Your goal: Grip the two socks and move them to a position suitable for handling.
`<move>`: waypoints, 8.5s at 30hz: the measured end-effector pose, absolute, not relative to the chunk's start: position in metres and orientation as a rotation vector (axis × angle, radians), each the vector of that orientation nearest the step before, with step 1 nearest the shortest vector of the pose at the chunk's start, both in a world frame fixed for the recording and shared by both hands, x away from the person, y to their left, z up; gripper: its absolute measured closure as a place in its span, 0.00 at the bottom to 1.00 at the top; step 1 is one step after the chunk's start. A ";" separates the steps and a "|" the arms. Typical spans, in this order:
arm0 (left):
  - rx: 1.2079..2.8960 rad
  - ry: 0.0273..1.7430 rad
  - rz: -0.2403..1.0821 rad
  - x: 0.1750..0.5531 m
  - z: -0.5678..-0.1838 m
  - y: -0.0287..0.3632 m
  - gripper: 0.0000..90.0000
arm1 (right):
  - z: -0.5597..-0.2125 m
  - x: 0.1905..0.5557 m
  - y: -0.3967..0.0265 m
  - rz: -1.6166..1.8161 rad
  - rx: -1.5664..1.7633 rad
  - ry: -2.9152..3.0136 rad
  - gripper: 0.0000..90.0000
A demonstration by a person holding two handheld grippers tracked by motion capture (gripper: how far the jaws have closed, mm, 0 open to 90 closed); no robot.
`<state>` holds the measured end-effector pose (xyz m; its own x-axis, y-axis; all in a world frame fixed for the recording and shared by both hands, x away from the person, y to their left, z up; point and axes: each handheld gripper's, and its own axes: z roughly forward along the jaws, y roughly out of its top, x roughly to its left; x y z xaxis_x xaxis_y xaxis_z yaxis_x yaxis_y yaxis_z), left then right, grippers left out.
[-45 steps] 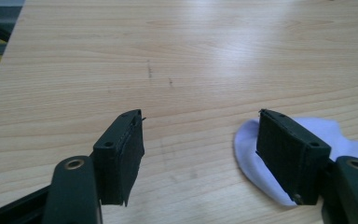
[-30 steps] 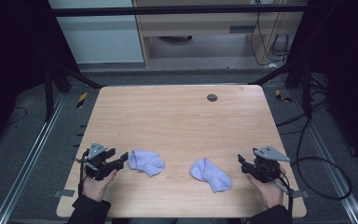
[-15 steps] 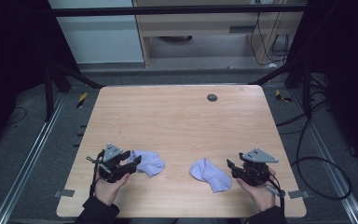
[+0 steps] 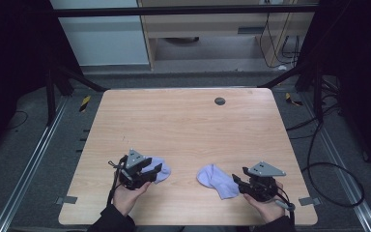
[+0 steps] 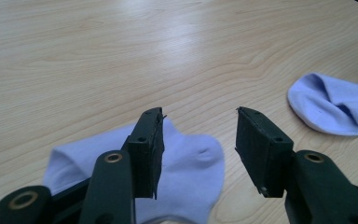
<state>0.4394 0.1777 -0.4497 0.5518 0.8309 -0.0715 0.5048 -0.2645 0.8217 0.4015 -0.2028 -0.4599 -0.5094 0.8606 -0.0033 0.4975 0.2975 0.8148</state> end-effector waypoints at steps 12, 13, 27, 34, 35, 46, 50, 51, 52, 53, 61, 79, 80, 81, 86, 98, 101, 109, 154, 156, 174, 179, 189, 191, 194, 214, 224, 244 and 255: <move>1.986 1.010 0.450 0.438 -0.456 0.134 0.57 | -0.469 0.391 -0.196 1.102 1.189 2.196 0.61; 1.987 1.004 0.446 0.438 -0.456 0.130 0.57 | -0.470 0.390 -0.194 1.103 1.190 2.204 0.61; 2.031 0.976 0.424 0.442 -0.464 0.089 0.61 | -0.479 0.391 -0.181 1.089 1.170 2.310 0.66; 2.063 0.981 0.423 0.445 -0.476 0.075 0.62 | -0.483 0.390 -0.176 1.076 1.156 2.350 0.70; 2.064 0.982 0.417 0.445 -0.477 0.073 0.63 | -0.484 0.390 -0.175 1.073 1.156 2.358 0.71; 2.093 1.001 0.403 0.452 -0.492 0.055 0.64 | -0.491 0.391 -0.169 1.041 1.133 2.422 0.74; 2.102 1.008 0.395 0.454 -0.497 0.050 0.66 | -0.494 0.392 -0.167 1.023 1.130 2.444 0.74; 2.105 1.009 0.393 0.454 -0.497 0.049 0.66 | -0.495 0.392 -0.166 1.020 1.123 2.449 0.75; 2.113 1.008 0.394 0.454 -0.498 0.048 0.69 | -0.495 0.393 -0.167 1.022 1.126 2.451 0.75; 2.113 1.013 0.397 0.454 -0.498 0.048 0.70 | -0.495 0.393 -0.167 1.023 1.133 2.453 0.76; 2.129 1.020 0.385 0.455 -0.500 0.046 0.82 | -0.496 0.394 -0.166 1.048 1.139 2.477 0.86; 2.139 0.991 0.371 0.453 -0.499 0.044 0.98 | -0.474 0.393 -0.179 1.256 1.175 2.293 0.96; 2.142 0.987 0.369 0.453 -0.499 0.044 0.98 | -0.472 0.394 -0.182 1.270 1.191 2.260 0.96; 2.144 0.982 0.368 0.453 -0.499 0.044 0.98 | -0.471 0.395 -0.185 1.277 1.217 2.228 0.96; 2.152 0.969 0.366 0.452 -0.499 0.044 0.98 | -0.472 0.403 -0.200 1.275 1.304 2.125 0.95; 2.153 0.963 0.369 0.453 -0.499 0.042 0.98 | -0.477 0.420 -0.218 1.117 1.414 2.016 0.95; 2.153 0.959 0.369 0.453 -0.499 0.039 0.98 | -0.476 0.419 -0.220 1.047 1.423 1.993 0.95; 2.141 0.950 0.391 0.453 -0.498 0.036 0.91 | -0.477 0.413 -0.220 0.969 1.449 1.961 0.83; 1.863 1.221 0.570 0.446 -0.445 0.257 0.46 | -0.444 0.436 -0.154 1.240 1.197 2.074 0.43; 1.867 1.242 0.575 0.446 -0.449 0.263 0.46 | -0.443 0.439 -0.142 1.252 1.171 2.098 0.43; 1.911 1.326 0.546 0.463 -0.479 0.268 0.53 | -0.457 0.453 -0.017 1.242 0.967 2.377 0.56; 1.935 1.323 0.543 0.466 -0.484 0.265 0.55 | -0.469 0.454 0.007 1.209 0.931 2.439 0.59; 1.962 1.330 0.521 0.473 -0.491 0.260 0.59 | -0.488 0.454 0.031 1.145 0.893 2.521 0.66; 1.971 1.335 0.509 0.474 -0.492 0.260 0.61 | -0.491 0.454 0.033 1.137 0.888 2.530 0.68; 1.977 1.328 0.510 0.474 -0.493 0.259 0.65 | -0.495 0.454 0.037 1.122 0.888 2.541 0.71; 2.014 1.311 0.471 0.475 -0.496 0.258 0.87 | -0.490 0.448 0.035 1.201 0.924 2.473 0.92; 2.038 1.276 0.436 0.471 -0.491 0.255 0.96 | -0.465 0.450 0.026 1.364 1.019 2.351 0.92; 2.098 1.247 0.466 0.466 -0.488 0.255 0.96 | -0.469 0.507 0.024 1.095 1.214 2.157 0.83; 1.984 1.319 0.500 0.459 -0.484 0.262 0.70 | -0.460 0.521 0.001 1.069 1.240 2.167 0.67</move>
<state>0.4594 0.2620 -0.4840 0.4087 0.9109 -0.0571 0.6440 -0.2434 0.7253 0.5214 0.0007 -0.4602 -0.5127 0.8584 0.0139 0.5334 0.3058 0.7886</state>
